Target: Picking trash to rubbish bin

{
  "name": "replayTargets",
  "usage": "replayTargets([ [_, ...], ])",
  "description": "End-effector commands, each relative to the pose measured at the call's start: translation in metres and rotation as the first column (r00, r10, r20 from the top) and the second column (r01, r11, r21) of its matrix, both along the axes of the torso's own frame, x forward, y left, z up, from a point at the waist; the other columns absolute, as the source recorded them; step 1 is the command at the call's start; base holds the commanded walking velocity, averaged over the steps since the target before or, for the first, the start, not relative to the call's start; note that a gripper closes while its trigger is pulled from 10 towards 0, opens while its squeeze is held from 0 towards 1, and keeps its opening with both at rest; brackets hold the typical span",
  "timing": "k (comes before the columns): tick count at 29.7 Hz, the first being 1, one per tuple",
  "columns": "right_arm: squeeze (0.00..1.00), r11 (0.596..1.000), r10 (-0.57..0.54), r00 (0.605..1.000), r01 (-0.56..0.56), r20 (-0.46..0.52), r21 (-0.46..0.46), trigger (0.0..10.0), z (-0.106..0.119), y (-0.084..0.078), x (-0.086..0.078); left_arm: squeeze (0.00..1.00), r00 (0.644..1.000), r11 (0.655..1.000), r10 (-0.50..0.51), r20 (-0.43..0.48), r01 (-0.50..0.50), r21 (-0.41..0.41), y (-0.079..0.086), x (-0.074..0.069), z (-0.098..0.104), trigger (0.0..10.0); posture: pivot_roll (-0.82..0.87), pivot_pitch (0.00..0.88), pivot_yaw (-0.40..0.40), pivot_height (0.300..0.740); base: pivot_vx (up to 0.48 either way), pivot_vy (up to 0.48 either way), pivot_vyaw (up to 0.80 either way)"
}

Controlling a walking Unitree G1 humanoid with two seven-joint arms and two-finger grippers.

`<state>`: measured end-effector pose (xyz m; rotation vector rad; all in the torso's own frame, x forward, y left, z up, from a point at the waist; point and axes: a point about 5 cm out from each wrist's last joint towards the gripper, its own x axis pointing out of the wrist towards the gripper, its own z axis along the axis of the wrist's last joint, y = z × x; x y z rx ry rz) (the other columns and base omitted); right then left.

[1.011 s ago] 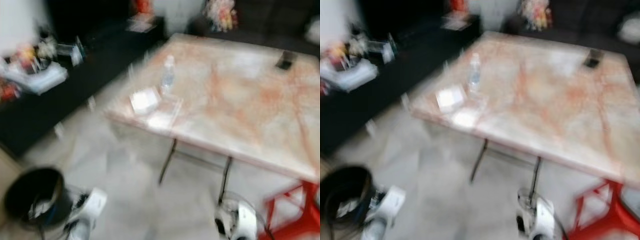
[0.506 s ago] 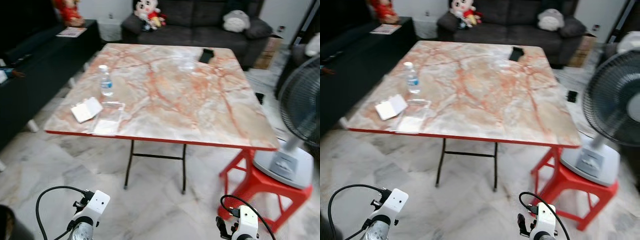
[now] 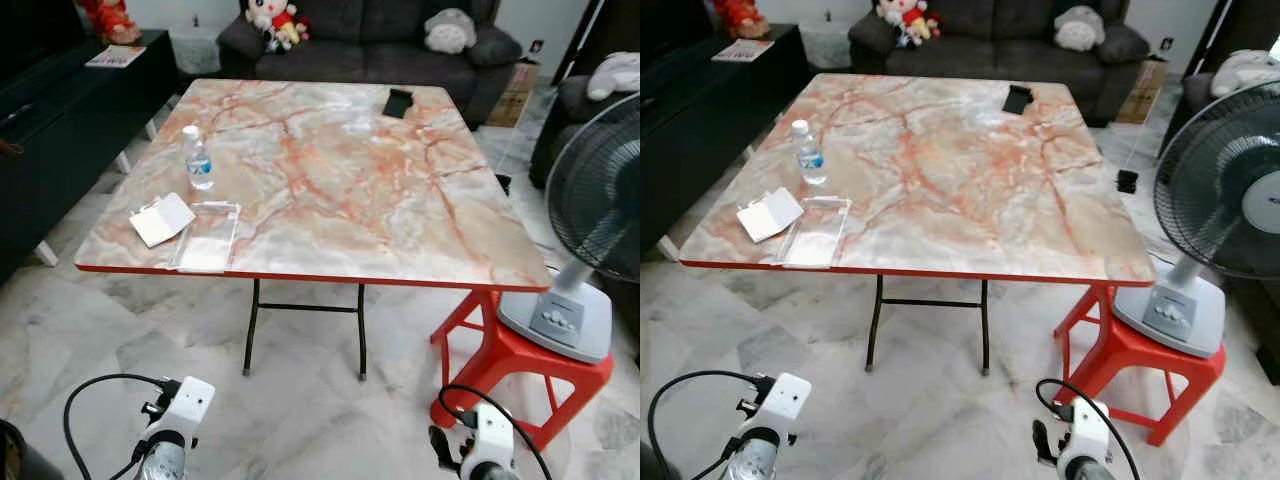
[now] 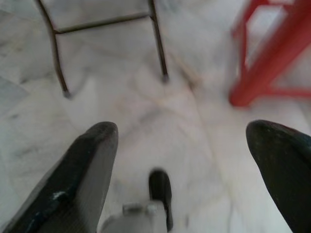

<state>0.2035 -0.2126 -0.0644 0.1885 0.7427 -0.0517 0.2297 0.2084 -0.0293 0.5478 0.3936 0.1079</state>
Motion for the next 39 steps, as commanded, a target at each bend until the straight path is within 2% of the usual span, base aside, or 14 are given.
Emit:
replayTargets([
  [1, 0.0, 0.999, 0.032, 0.998, -0.031, 0.058, -0.029, 10.0, 0.008, -0.005, 0.009, 0.0, 0.999, 0.999, 0.022, 0.041, -0.021, -0.031, -0.002, 0.0, 0.003, 10.0, 0.04, 0.062, -0.033, 0.74, 0.0, 0.0, 0.0],
  [5, 0.0, 0.993, 0.089, 0.981, -0.076, 0.17, -0.086, 10.0, 0.023, -0.015, 0.021, 0.0, 0.992, 0.995, 0.028, 0.123, -0.016, -0.099, -0.009, 0.0, 0.011, 10.0, 0.03, 0.065, -0.033, 0.74, 0.0, 0.0, 0.0],
  [10, 0.0, 0.991, 0.112, 0.944, -0.084, 0.311, -0.1, 10.0, 0.041, -0.018, 0.034, 0.0, 0.978, 0.993, 0.015, 0.208, 0.01, -0.121, -0.014, -0.001, 0.022, 10.0, 0.03, 0.072, -0.032, 0.74, 0.0, 0.0, 0.0],
  [13, 0.0, 0.986, 0.15, 0.9, -0.106, 0.409, -0.13, 10.0, 0.056, -0.015, 0.045, 0.0, 0.961, 0.991, 0.005, 0.276, 0.032, -0.13, -0.018, -0.002, 0.034, 10.0, 0.03, 0.077, -0.029, 0.74, 0.0, 0.0, 0.0],
  [18, 0.0, 0.969, 0.244, 0.769, -0.167, 0.591, -0.184, 10.0, 0.096, 0.002, 0.071, 0.0, 0.924, 0.99, -0.014, 0.382, 0.067, -0.125, -0.022, 0.003, 0.06, 10.0, 0.03, 0.079, -0.027, 0.74, 0.0, 0.0, 0.0],
  [19, 0.0, 0.969, 0.244, 0.769, -0.167, 0.591, -0.184, 10.0, 0.096, 0.002, 0.071, 0.0, 0.924, 0.99, -0.014, 0.382, 0.067, -0.125, -0.022, 0.003, 0.06, 10.0, 0.03, 0.079, -0.027, 0.74, 0.0, 0.0, 0.0],
  [21, 0.0, 0.962, 0.27, 0.723, -0.184, 0.636, -0.2, 10.0, 0.109, 0.009, 0.076, 0.0, 0.907, 0.99, -0.013, 0.421, 0.07, -0.119, -0.023, 0.004, 0.072, 10.0, 0.03, 0.079, -0.027, 0.74, 0.0, 0.0, 0.0],
  [23, 0.0, 0.963, 0.268, 0.7, -0.183, 0.662, -0.197, 10.0, 0.117, 0.012, 0.08, 0.0, 0.898, 0.991, -0.013, 0.44, 0.071, -0.116, -0.023, 0.005, 0.079, 10.0, 0.02, 0.075, -0.029, 0.74, 0.0, 0.0, 0.0],
  [25, 0.0, 0.962, 0.274, 0.644, -0.195, 0.715, -0.192, 10.0, 0.137, 0.023, 0.09, 0.0, 0.878, 0.99, -0.021, 0.479, 0.083, -0.11, -0.026, 0.009, 0.094, 10.0, 0.03, 0.076, -0.032, 0.74, 0.0, 0.0, 0.0],
  [26, 0.0, 0.962, 0.274, 0.644, -0.195, 0.715, -0.192, 10.0, 0.137, 0.023, 0.09, 0.0, 0.878, 0.99, -0.021, 0.479, 0.083, -0.11, -0.026, 0.009, 0.094, 10.0, 0.03, 0.076, -0.032, 0.74, 0.0, 0.0, 0.0],
  [30, 0.0, 0.956, 0.282, 0.593, -0.238, 0.754, -0.171, 10.0, 0.16, 0.05, 0.117, 0.0, 0.831, 0.986, -0.068, 0.553, 0.141, -0.092, -0.041, 0.037, 0.121, 10.0, 0.03, 0.075, -0.038, 0.74, 0.0, 0.0, 0.0],
  [32, 0.0, 0.956, 0.276, 0.582, -0.244, 0.765, -0.16, 10.0, 0.165, 0.054, 0.12, 0.0, 0.824, 0.985, -0.065, 0.564, 0.143, -0.096, -0.042, 0.042, 0.127, 10.0, 0.04, 0.07, -0.039, 0.74, 0.0, 0.0, 0.0],
  [36, 0.0, 0.947, 0.287, 0.536, -0.286, 0.794, -0.148, 10.0, 0.188, 0.08, 0.136, 0.0, 0.806, 0.985, -0.021, 0.591, 0.119, -0.127, -0.042, 0.067, 0.146, 10.0, 0.04, 0.07, -0.039, 0.74, 0.0, 0.0, 0.0],
  [39, 0.0, 0.946, 0.28, 0.53, -0.295, 0.801, -0.136, 10.0, 0.192, 0.085, 0.139, 0.0, 0.809, 0.986, -0.014, 0.588, 0.111, -0.128, -0.043, 0.073, 0.149, 10.0, 0.04, 0.056, -0.05, 0.74, 0.0, 0.0, 0.0],
])
